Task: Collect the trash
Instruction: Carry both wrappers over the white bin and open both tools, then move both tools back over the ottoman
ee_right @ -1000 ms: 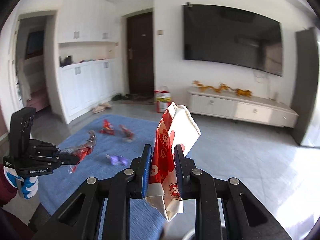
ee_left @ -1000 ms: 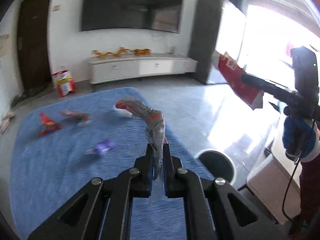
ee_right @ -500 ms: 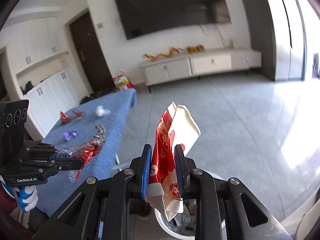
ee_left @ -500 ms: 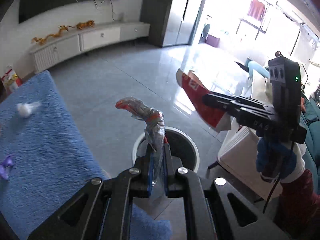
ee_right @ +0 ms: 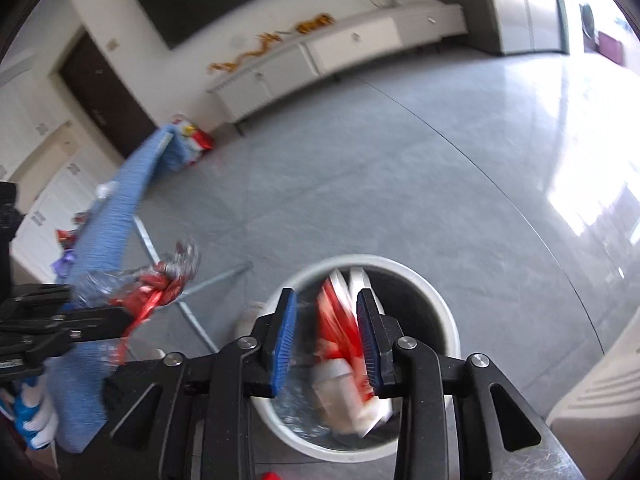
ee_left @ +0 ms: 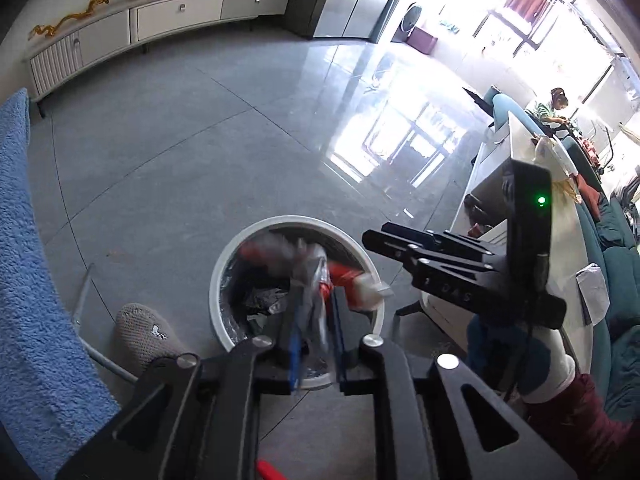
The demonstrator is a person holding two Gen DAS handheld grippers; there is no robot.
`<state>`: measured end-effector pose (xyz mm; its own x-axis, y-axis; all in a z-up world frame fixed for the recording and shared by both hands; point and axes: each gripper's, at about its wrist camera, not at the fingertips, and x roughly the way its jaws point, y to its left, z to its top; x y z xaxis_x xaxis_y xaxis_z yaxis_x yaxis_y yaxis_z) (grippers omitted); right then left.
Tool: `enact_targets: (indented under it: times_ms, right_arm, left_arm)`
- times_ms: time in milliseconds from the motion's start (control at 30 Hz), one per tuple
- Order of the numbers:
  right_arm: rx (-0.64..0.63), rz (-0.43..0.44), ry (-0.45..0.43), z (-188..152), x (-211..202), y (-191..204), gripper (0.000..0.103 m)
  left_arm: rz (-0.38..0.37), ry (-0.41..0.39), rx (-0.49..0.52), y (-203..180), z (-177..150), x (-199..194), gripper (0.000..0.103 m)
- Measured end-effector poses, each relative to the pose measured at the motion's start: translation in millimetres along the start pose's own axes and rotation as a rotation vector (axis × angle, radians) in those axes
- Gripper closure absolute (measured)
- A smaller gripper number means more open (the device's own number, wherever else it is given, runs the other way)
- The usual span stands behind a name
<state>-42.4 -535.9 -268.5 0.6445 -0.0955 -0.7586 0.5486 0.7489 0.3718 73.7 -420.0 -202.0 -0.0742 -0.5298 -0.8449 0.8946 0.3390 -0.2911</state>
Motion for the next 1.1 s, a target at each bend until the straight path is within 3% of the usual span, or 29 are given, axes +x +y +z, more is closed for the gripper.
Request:
enact_targets:
  times_ms: [33, 67, 100, 400, 600, 767, 900, 967, 1100]
  right_arm:
    - [0.005, -0.009, 0.003, -2, -1, -3, 0.061]
    - [0.004, -0.018, 0.003, -4, -1, -5, 0.056]
    - [0.001, -0.027, 0.003, -5, -3, -5, 0.055]
    - [-0.012, -0.048, -0.041, -1, -25, 4, 0.046]
    - [-0.061, -0.052, -0.114, 7, -52, 35, 0.024]
    - [-0.146, -0.065, -0.239, 15, -89, 80, 0.010]
    - [-0.206, -0.028, -0.327, 23, -119, 119, 0.007]
    - [-0.231, 0.009, -0.378, 26, -137, 141, 0.000]
    - [-0.269, 0.094, -0.444, 27, -165, 179, 0.000]
  left_arm:
    - [0.001, -0.004, 0.001, -1, 0, 0, 0.072]
    - [0.005, -0.010, 0.001, 1, -3, -1, 0.058]
    - [0.010, -0.018, 0.000, 0, -3, -3, 0.053]
    - [0.054, -0.114, -0.012, 4, -14, -39, 0.053]
    - [0.138, -0.272, -0.012, 8, -28, -88, 0.053]
    - [0.179, -0.324, -0.021, 18, -42, -130, 0.053]
    - [0.248, -0.403, -0.039, 24, -60, -169, 0.053]
    - [0.293, -0.442, -0.057, 31, -71, -191, 0.052]
    - [0.371, -0.521, -0.118, 51, -98, -237, 0.050]
